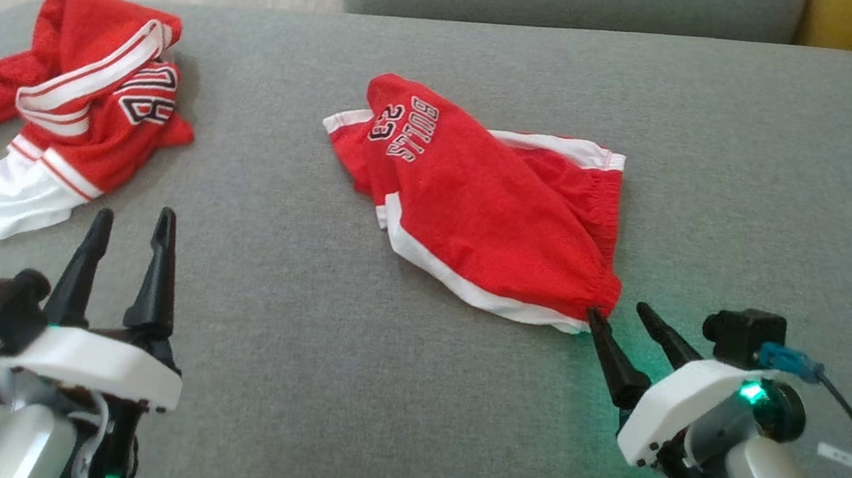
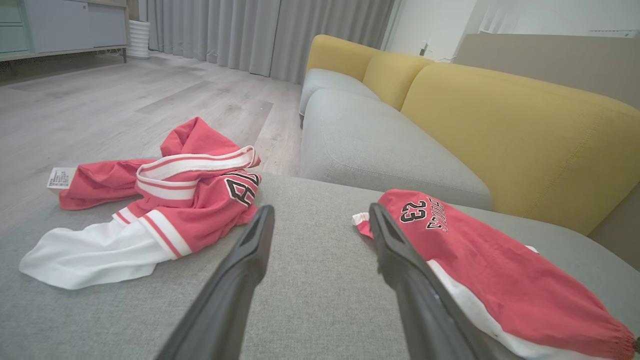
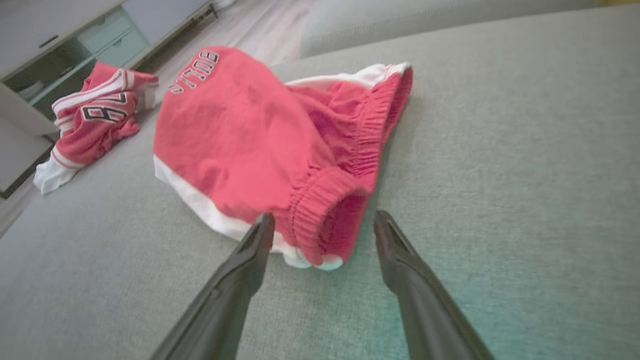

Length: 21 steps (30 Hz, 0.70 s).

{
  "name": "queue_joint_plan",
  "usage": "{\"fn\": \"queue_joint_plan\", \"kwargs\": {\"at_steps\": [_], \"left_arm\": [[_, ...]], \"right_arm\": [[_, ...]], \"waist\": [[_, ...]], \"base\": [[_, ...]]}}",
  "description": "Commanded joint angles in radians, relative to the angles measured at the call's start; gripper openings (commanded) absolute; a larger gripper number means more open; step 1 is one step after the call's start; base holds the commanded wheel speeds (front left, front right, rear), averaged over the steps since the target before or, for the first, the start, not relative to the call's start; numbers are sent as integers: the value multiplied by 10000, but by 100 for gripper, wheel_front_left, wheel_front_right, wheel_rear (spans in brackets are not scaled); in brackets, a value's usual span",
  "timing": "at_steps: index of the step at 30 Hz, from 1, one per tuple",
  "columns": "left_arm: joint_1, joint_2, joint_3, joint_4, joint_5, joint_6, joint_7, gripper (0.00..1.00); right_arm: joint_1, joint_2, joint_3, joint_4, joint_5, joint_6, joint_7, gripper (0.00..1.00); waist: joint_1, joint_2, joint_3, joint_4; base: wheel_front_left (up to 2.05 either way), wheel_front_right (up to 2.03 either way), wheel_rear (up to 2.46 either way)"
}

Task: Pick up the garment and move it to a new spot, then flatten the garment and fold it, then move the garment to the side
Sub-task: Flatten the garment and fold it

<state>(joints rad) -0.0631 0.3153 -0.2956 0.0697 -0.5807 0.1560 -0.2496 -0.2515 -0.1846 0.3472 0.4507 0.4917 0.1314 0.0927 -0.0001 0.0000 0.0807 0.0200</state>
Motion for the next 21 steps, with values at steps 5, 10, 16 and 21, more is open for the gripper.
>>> {"fn": "queue_joint_plan", "kwargs": {"at_steps": [5,10,16,21], "left_arm": [[-397,-181,777,-33,309,-313,-121,100],[-482,-433,925,177,494,-563,-122,100],[-537,-710,1166,407,690,-817,-122,100],[-586,-857,1313,531,822,-979,-122,100]], "right_arm": [[-314,-373,494,-415,373,-7,1048,100],[-508,-603,704,-242,137,-7,1737,100],[-763,-831,996,-194,-408,-7,1796,76],[-947,-1038,1419,-215,-331,-7,1989,0]], "waist": [[1,0,167,251],[1,0,293,474],[1,0,440,639],[1,0,516,683]], "base": [[0,0,0],[0,0,0],[0,0,0],[0,0,0]]}}
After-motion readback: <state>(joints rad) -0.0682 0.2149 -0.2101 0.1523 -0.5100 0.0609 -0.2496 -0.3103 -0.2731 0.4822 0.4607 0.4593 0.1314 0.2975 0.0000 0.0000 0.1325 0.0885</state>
